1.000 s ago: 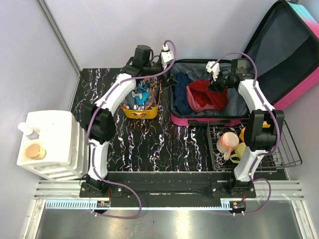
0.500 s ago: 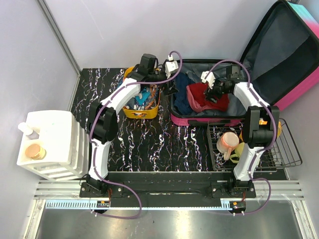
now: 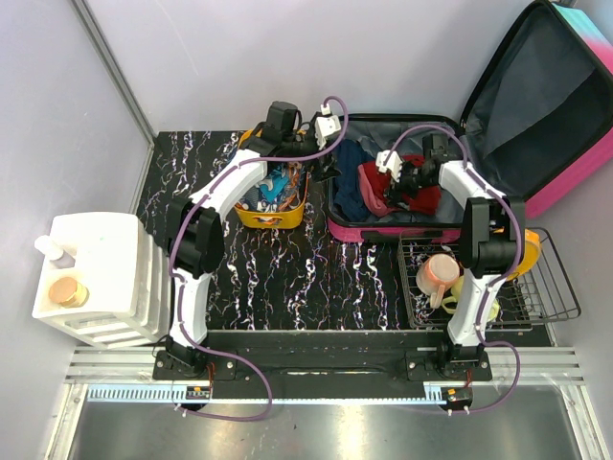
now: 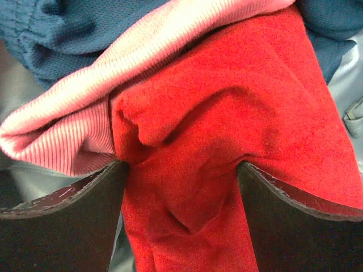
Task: Open, take out, and arrange the luggage
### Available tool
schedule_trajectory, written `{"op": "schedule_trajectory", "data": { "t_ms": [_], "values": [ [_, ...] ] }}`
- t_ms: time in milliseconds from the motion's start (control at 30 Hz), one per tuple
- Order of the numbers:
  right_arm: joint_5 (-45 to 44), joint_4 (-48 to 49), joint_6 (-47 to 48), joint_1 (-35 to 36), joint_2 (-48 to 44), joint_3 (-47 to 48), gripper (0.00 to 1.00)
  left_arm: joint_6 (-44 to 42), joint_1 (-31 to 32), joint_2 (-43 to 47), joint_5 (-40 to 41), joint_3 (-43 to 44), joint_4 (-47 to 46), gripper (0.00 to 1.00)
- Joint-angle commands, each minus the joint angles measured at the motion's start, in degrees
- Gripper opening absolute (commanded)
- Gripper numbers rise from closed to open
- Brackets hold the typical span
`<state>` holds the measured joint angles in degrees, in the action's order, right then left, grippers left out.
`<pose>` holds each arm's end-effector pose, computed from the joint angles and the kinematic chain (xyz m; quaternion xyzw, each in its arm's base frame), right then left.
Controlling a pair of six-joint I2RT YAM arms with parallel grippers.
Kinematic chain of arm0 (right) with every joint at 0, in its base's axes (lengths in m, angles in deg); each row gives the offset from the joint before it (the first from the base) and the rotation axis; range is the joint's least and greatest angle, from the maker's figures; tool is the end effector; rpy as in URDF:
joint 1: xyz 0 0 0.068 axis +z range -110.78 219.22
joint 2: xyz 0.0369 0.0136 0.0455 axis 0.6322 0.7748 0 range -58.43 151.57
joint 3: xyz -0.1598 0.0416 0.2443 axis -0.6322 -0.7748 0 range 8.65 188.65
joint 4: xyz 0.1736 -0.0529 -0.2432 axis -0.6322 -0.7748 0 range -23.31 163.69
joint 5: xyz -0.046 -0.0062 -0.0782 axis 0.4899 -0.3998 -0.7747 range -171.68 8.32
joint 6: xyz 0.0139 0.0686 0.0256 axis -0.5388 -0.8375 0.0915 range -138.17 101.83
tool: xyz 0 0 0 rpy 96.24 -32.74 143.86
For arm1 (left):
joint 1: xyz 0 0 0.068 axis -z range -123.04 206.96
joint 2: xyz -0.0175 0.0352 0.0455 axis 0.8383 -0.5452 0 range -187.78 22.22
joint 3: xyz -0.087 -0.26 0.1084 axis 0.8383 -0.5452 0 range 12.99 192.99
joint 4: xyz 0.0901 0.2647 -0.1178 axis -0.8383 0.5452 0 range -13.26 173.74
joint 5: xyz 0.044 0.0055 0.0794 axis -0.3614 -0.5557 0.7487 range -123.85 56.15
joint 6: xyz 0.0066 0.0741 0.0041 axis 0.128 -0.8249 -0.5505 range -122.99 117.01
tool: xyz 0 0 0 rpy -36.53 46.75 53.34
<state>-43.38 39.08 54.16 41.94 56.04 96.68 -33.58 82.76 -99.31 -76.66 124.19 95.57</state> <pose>0.4819 0.0617 0.1916 -0.6222 0.6754 0.1261 0.3751 0.4947 -0.2864 0.3065 0.5421 0.6203 -0.2947 0.4841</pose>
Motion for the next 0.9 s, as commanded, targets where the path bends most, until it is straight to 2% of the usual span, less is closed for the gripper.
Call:
{"op": "schedule_trajectory", "data": {
  "t_ms": [0, 67, 133, 167, 233, 267, 500, 867],
  "values": [
    [-1.2, 5.0, 1.2, 1.7, 1.8, -0.7, 0.86, -1.4, -0.2, 3.8, -0.3, 0.8, -1.4, 0.99],
    [-2.2, 5.4, 1.6, 1.8, 2.5, -0.6, 0.86, -1.6, -0.2, 3.8, -0.1, 0.9, -1.3, 0.99],
    [-3.2, 7.4, 0.6, 1.8, 2.5, -0.8, 0.80, -1.7, -0.3, 3.8, 0.1, 0.8, -1.3, 0.99],
    [-3.6, 8.0, 0.3, 1.8, 2.4, -0.8, 0.67, -1.6, -0.4, 3.8, 0.0, 0.8, -1.2, 0.99],
    [-4.1, 9.8, -1.1, 1.8, 1.7, -1.1, 0.52, -1.7, -0.4, 3.8, -0.1, 0.8, -1.3, 0.99],
    [-3.9, 9.9, -1.2, 1.5, 1.4, -1.1, 0.37, -1.6, -0.5, 3.8, -0.2, 0.8, -1.3, 0.99],
    [-0.3, 8.6, -5.9, -1.0, -1.2, 2.3, 0.00, -1.3, -0.8, 3.6, -1.0, 1.0, -1.5, 0.99],
    [5.9, 8.4, -15.0, -4.3, -3.6, 8.7, 0.00, -0.8, -1.5, 2.2, -1.0, 3.3, -3.7, 0.99]
  ]
}}
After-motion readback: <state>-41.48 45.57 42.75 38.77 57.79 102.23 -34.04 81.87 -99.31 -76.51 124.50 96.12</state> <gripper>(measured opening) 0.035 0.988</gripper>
